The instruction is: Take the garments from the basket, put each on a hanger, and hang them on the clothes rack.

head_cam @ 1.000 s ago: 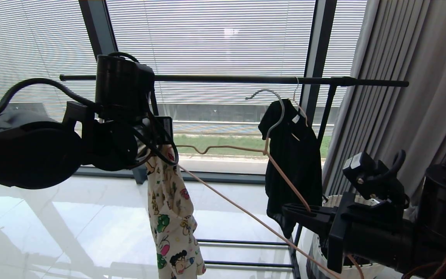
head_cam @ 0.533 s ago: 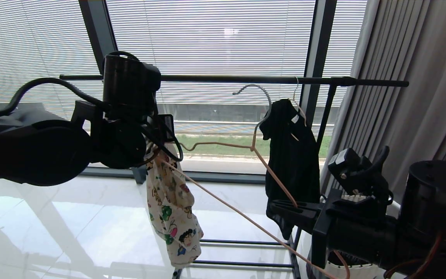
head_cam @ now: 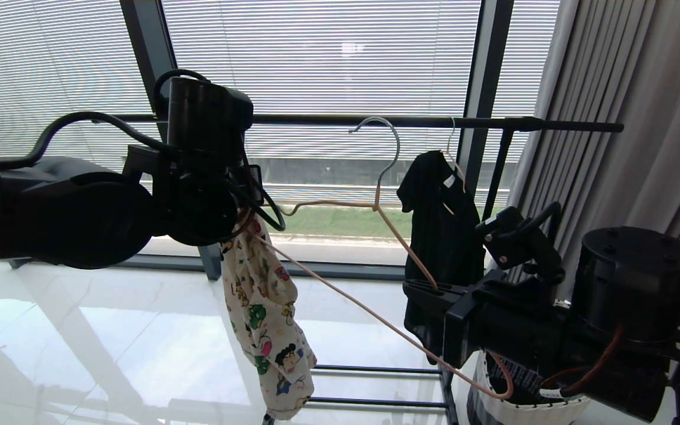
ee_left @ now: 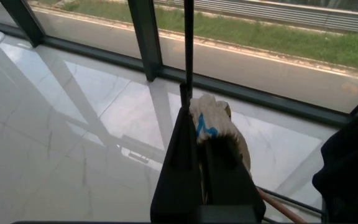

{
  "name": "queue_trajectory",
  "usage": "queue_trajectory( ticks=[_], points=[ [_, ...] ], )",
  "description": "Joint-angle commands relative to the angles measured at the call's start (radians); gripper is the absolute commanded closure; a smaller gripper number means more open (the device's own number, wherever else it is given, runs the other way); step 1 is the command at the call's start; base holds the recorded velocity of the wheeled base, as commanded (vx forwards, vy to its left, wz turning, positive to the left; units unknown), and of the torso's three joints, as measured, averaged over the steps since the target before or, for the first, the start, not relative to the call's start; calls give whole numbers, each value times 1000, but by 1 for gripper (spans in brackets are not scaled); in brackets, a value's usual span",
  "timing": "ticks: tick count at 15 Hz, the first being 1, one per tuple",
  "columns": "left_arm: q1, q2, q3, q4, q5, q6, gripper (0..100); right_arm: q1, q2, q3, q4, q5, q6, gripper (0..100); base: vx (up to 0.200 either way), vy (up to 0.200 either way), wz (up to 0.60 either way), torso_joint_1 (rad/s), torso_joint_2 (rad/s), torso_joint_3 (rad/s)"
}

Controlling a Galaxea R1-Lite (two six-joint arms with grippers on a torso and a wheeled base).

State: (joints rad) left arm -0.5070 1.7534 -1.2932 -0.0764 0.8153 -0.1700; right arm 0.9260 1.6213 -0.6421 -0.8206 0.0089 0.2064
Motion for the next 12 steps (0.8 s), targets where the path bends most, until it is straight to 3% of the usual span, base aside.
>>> queue_trajectory(
  ticks=[1,5,12],
  points=[
    [-1,9,-3,1,1,0,100,1,15,-22,0,-1,-1,100,0,0,0,0,0,0],
    [2,14,-15,0,45,0,100,1,26,-37,-2,-26,4,100,0,0,0,0,0,0],
    [-30,15,-21,0,47,0,100,21,115,-73,-63,-61,18,100,0,0,0,0,0,0]
  ],
)
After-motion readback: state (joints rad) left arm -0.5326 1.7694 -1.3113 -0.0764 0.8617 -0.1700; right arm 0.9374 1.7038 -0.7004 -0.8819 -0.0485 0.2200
